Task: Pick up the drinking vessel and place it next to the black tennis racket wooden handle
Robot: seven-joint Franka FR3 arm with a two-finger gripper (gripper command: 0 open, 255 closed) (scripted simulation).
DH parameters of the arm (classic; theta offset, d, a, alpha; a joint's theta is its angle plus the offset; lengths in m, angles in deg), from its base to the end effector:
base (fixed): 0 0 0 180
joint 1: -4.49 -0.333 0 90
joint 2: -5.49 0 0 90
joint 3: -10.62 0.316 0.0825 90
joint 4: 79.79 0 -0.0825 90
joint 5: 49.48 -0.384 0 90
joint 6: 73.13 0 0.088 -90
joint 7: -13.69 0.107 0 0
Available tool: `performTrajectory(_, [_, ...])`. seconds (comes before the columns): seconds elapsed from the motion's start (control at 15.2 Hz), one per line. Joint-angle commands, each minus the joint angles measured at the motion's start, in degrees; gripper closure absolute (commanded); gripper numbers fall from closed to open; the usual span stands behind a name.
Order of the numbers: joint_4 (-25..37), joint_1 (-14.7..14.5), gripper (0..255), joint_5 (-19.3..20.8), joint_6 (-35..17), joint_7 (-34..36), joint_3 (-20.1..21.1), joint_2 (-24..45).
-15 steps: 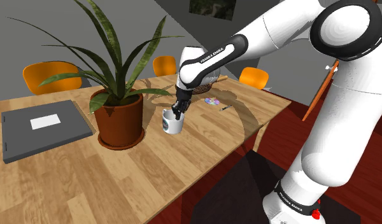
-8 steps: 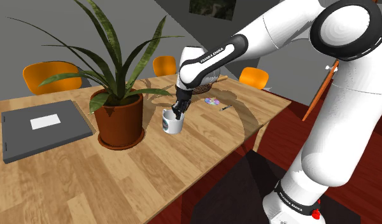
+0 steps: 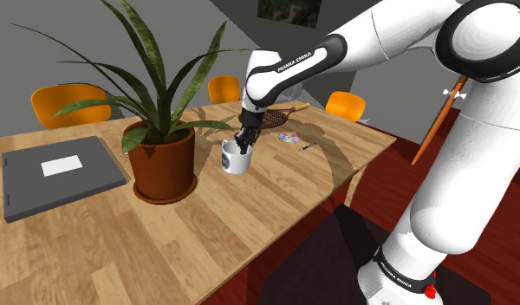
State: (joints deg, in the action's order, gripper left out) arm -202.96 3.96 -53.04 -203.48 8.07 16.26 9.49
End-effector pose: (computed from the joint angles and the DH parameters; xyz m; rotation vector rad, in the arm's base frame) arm 0.5507 0.0606 0.3745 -3.0742 -0.2564 -0.0855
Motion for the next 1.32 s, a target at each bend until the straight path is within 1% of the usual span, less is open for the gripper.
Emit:
performTrajectory(0.0, [1.0, 0.0, 255, 0.0, 1.6, 0.0, 0.0, -0.6])
performTrajectory(1.25, [10.2, 0.2, 255, 0.0, 15.7, 0.5, -0.2, -5.6])
